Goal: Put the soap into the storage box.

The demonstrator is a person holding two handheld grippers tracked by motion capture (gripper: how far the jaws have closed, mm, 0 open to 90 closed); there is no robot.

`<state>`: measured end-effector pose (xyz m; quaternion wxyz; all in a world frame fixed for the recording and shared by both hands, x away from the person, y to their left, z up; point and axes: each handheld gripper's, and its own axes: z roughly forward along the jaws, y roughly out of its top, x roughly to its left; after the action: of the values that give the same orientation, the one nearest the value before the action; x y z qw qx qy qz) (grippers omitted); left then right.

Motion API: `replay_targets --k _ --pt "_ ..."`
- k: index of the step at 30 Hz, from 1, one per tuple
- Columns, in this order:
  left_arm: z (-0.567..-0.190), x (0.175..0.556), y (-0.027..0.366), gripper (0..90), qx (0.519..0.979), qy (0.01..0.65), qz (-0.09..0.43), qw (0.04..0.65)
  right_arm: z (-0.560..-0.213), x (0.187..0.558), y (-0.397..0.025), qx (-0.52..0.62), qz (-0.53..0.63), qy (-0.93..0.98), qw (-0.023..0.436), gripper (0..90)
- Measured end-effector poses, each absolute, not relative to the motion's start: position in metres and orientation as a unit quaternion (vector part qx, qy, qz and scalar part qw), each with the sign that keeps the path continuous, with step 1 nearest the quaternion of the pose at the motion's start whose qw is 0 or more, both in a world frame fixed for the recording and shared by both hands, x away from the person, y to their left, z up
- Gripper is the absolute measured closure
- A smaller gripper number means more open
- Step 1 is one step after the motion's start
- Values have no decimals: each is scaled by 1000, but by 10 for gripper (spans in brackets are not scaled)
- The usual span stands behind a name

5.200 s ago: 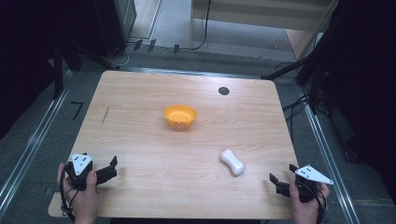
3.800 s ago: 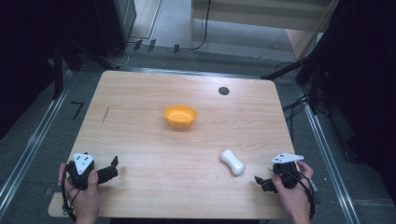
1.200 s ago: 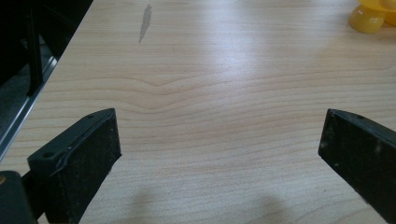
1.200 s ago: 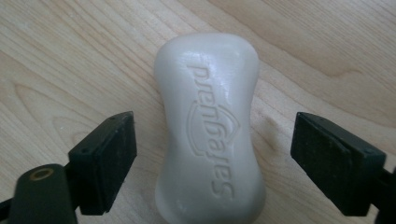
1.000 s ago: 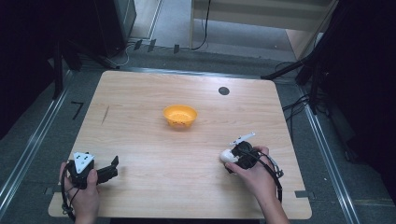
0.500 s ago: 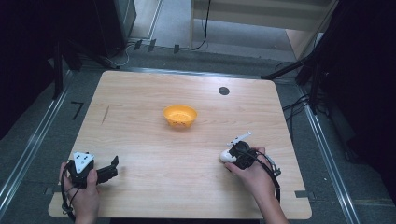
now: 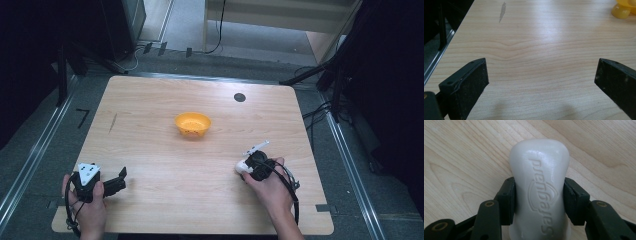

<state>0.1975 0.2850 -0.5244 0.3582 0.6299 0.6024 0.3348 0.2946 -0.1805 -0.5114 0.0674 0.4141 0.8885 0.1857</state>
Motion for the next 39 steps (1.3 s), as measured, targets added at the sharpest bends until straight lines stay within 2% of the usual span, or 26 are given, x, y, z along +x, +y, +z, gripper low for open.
replay_targets --k 13,39 --pt "-524 198 285 0 631 602 333 359 -509 297 -183 390 187 900 55 509" --pt "-525 198 285 0 631 601 332 360 -472 324 -177 339 189 919 64 509"
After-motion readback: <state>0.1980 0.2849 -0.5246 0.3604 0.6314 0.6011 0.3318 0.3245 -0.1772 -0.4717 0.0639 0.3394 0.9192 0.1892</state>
